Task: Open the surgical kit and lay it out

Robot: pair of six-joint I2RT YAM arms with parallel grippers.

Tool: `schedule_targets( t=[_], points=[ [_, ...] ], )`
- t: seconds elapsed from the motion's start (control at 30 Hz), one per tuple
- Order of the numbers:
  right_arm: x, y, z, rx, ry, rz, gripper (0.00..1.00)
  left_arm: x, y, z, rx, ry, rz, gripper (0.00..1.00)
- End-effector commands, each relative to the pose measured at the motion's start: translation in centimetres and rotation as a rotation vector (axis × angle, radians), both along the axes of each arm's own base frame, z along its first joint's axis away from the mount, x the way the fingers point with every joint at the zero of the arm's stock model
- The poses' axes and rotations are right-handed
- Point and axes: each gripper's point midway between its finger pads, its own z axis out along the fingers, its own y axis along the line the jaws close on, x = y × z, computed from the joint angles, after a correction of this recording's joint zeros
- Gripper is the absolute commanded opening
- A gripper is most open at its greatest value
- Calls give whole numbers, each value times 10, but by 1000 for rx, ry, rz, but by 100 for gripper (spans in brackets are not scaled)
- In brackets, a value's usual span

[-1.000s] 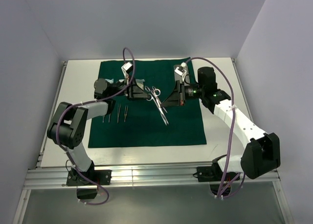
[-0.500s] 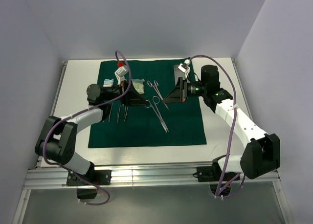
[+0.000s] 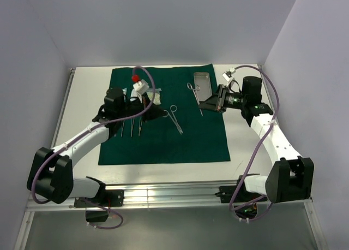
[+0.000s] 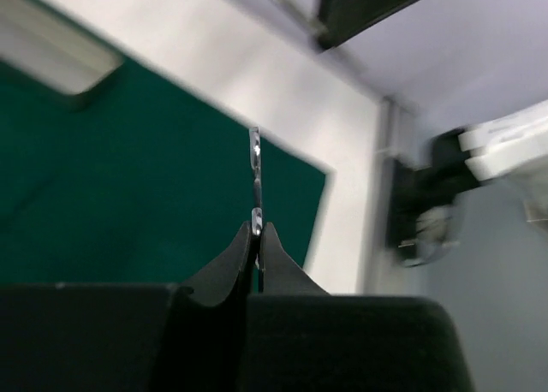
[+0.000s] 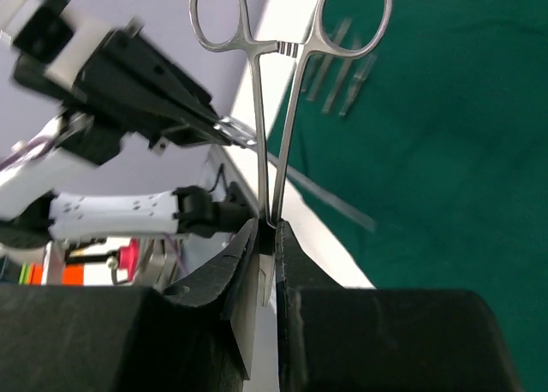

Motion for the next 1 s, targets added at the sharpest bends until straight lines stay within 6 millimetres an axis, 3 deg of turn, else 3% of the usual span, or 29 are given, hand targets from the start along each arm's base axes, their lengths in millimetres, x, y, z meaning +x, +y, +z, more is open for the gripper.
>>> schedule_targets(
  t=[0.0,0.13,0.27,0.43,0.47,0.53,0.57,0.63,0.7,0.9,0.97],
  points=[
    [3,-17,-9,-51,-23,-71,0,13,5,-15,215,-277,119,0],
    [9,-31,-20,-63,10,-120,0,26,5,-15,330,-547,168,0],
    [12,-41,-22,-72,14,-148,0,30,-3,0,347,-699,144,0],
    [11,-42,-33,-90,34,-142,0,19,-16,-17,449,-899,45,0],
    [12,-43,-34,-93,35,-143,0,18,-14,-31,490,-927,39,0],
    [12,-43,-38,-92,50,-142,0,16,-19,-39,541,-1074,9,0],
    [12,-42,-39,-89,55,-140,0,16,-15,-55,590,-1100,8,0],
    [13,-42,-40,-88,57,-141,0,14,-20,-57,605,-1220,-1,0],
    [14,-43,-40,-94,56,-144,0,9,-22,-77,652,-1269,-32,0],
    [15,-44,-43,-108,51,-143,0,15,-21,-106,761,-1399,36,0],
    [14,-43,-45,-107,53,-139,0,10,-18,-106,757,-1493,74,0]
  ],
)
